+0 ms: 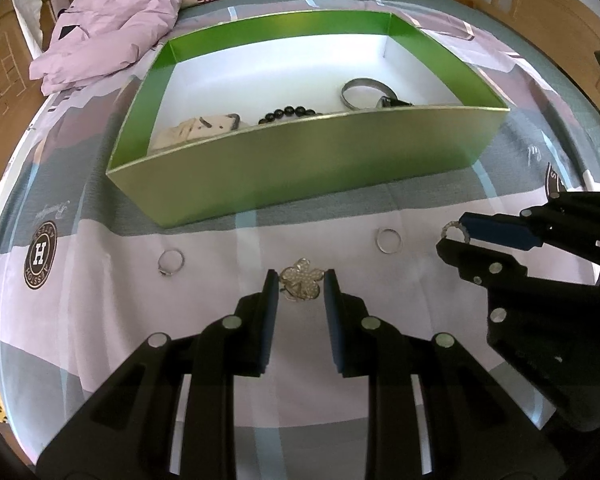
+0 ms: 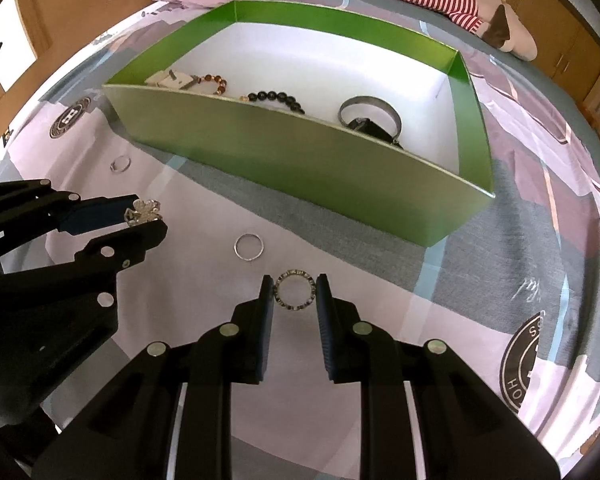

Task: Organize jewelry
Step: 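Carry the brooch into the box with the left tool while the right tool carries the ring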

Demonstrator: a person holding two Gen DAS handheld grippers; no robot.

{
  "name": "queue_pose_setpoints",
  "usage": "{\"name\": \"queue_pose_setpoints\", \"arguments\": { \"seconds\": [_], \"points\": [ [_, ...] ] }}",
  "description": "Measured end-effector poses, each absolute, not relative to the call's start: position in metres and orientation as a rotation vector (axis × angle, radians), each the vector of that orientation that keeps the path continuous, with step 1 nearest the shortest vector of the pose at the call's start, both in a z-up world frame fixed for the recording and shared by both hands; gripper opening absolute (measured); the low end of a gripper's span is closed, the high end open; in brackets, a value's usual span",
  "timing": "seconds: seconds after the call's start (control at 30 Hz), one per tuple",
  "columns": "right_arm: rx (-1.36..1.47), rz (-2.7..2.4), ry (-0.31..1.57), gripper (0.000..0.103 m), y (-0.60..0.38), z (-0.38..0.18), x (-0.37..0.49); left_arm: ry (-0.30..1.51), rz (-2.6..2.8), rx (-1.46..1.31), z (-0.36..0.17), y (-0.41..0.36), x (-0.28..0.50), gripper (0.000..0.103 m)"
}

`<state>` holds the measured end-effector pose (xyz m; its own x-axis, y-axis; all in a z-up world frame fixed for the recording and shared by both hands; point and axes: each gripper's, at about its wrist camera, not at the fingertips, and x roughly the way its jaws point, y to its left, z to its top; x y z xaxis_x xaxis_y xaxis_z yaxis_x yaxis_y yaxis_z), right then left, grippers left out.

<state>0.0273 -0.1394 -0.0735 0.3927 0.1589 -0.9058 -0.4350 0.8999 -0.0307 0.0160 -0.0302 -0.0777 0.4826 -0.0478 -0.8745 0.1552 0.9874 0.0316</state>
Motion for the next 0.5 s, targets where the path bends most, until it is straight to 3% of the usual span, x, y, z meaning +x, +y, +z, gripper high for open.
{"name": "queue_pose_setpoints", "arguments": {
  "seconds": [0.5],
  "points": [
    [-0.197,0.376,0.968,0.021,-0.157,-0.024,0.026,0.848,-0.097,0.094,-0.024,-0.014,0.008,0.023]
  ]
}}
